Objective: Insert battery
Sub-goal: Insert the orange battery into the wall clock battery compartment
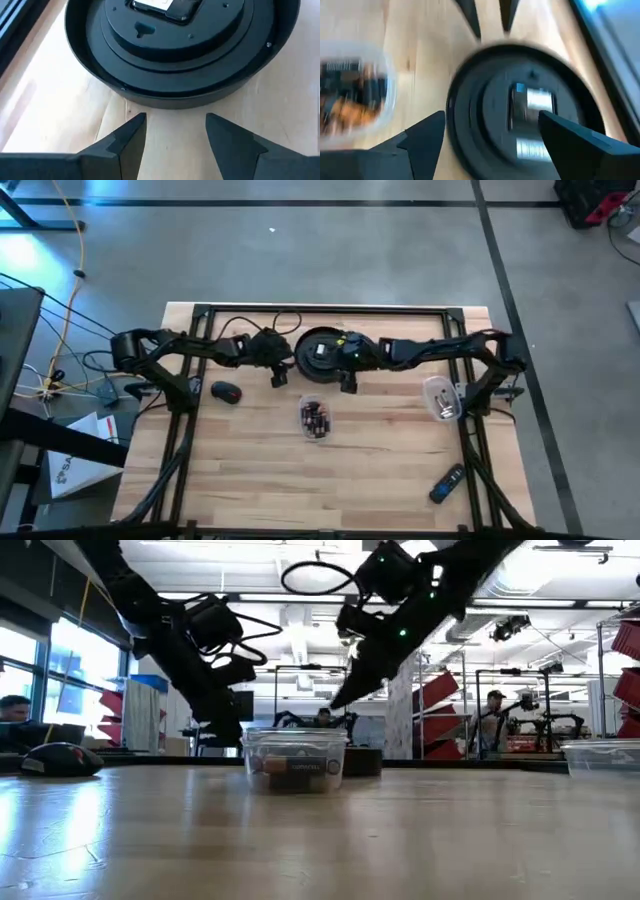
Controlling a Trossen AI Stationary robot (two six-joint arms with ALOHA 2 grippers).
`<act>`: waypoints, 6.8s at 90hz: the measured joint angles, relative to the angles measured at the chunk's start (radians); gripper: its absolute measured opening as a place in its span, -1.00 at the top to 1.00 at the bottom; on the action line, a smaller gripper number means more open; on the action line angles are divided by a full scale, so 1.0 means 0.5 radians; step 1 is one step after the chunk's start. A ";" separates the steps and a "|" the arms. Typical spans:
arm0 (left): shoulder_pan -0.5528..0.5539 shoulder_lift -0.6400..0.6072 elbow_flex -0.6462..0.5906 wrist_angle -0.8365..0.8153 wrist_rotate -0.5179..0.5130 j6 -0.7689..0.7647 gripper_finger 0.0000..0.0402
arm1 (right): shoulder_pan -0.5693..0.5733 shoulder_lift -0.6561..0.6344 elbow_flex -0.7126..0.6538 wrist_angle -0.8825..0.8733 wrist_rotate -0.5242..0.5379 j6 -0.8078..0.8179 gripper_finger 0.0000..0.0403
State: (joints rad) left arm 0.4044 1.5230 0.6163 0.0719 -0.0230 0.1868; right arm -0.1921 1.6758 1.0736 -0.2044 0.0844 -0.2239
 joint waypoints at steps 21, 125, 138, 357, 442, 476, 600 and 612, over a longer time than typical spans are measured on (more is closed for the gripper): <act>-0.104 0.000 0.001 -0.001 0.004 -0.032 0.07 | 0.106 -0.060 0.038 -0.112 -0.336 0.119 -0.43; -1.113 0.330 0.000 0.455 -0.959 -0.740 0.07 | 0.650 0.307 0.375 -0.247 -0.211 0.225 -0.10; -1.057 0.472 0.001 0.884 -0.801 -0.624 0.07 | 0.653 0.305 0.472 -0.500 -0.117 0.186 -0.07; -1.020 0.504 0.002 1.079 -0.646 -0.602 0.07 | 0.520 0.591 0.476 -0.824 -0.347 -0.150 0.53; -1.020 0.504 0.002 1.058 -0.652 -0.596 0.07 | 0.521 0.670 0.633 -1.035 -0.322 -0.198 0.53; -1.020 0.504 0.002 1.056 -0.649 -0.596 0.07 | 0.581 0.666 0.637 -1.116 -0.131 -0.403 0.53; -0.926 0.085 0.001 0.444 -0.885 -0.491 0.07 | 0.555 0.496 0.864 -1.170 -0.154 0.094 0.95; -0.835 0.086 0.001 0.421 -0.873 -0.512 0.07 | 0.496 0.348 0.865 -1.167 -0.105 0.165 0.95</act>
State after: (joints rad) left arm -0.0134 1.5661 0.6167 0.2822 -0.4595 -0.0693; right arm 0.0557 1.8499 1.5063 -0.7879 0.0317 -0.1413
